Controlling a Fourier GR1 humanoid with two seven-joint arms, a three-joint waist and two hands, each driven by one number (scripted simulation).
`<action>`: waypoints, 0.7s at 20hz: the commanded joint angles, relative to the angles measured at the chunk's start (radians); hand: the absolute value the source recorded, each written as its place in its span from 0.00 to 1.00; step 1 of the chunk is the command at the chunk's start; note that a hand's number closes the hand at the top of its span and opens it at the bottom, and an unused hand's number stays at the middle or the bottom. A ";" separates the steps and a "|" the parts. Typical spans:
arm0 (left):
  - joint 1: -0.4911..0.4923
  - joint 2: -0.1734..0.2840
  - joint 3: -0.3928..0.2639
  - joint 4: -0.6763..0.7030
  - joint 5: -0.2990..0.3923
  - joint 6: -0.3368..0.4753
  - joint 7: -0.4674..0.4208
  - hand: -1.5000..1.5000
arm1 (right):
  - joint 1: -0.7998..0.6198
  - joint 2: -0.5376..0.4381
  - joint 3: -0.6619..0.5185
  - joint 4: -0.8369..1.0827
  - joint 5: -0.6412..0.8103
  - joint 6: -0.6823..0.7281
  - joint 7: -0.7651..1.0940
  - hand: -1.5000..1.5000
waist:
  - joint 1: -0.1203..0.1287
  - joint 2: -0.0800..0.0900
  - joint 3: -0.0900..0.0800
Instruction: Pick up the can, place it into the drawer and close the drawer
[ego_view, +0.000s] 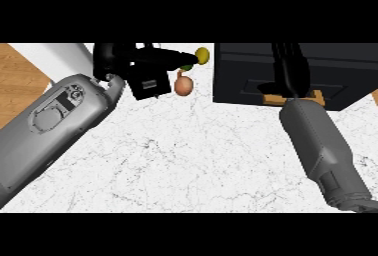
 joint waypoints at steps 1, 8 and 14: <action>0.055 0.019 0.017 -0.046 -0.020 0.009 -0.019 0.00 | -0.129 -0.027 -0.028 0.134 -0.003 0.016 -0.006 0.00 | 0.005 0.014 0.006; 0.156 0.046 0.012 -0.148 -0.023 -0.017 -0.015 0.00 | -0.220 -0.020 -0.055 0.223 -0.001 -0.030 0.027 0.00 | 0.024 0.017 0.006; 0.178 0.027 0.015 -0.148 -0.053 -0.004 -0.042 0.00 | -0.296 -0.041 -0.072 0.275 -0.009 0.007 0.019 0.00 | 0.023 0.025 0.006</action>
